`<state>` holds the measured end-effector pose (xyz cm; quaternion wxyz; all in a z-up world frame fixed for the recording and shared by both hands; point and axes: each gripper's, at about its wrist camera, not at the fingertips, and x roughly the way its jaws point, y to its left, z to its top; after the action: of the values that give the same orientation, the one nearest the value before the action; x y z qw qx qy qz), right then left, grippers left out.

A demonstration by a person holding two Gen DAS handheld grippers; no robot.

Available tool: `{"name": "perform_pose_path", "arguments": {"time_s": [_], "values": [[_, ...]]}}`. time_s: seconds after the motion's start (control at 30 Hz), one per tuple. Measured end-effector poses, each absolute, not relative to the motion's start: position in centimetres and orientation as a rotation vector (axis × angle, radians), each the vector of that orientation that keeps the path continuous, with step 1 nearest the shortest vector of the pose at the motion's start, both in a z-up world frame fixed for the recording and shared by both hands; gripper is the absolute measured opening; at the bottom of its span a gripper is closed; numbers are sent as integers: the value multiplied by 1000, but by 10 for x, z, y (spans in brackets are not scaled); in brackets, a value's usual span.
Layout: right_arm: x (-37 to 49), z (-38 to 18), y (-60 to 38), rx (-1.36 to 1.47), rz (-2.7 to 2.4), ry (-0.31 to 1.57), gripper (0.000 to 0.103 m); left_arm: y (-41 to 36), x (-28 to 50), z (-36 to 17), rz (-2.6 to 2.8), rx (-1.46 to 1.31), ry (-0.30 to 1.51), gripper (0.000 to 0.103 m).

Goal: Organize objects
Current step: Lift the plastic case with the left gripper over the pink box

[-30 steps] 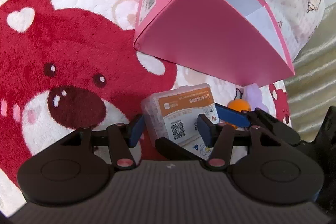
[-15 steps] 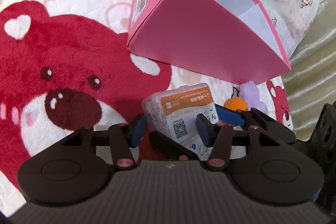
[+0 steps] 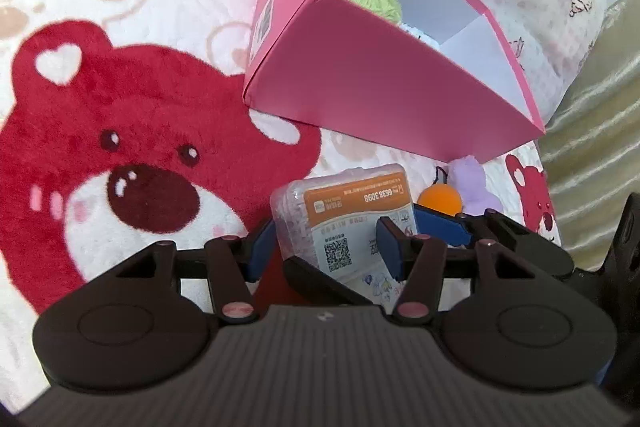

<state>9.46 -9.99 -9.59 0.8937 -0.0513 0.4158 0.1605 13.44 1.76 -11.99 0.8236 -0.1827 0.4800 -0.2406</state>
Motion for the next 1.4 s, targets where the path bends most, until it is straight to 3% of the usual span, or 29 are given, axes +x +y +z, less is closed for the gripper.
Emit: {"name": "perform_pose_path", "arguments": {"time_s": [0.3,0.87,1.4], "values": [[79,-75,-99,-72,320,862,94,22,123,-106,-525,-411,1090,54],[54,-56,-116,-15,348,881,94,11,97,-76,-568,-344,1042,54],[42,-1,-136,-21,274,747,92,-15,84,-16,-554,-321,940,54]]}}
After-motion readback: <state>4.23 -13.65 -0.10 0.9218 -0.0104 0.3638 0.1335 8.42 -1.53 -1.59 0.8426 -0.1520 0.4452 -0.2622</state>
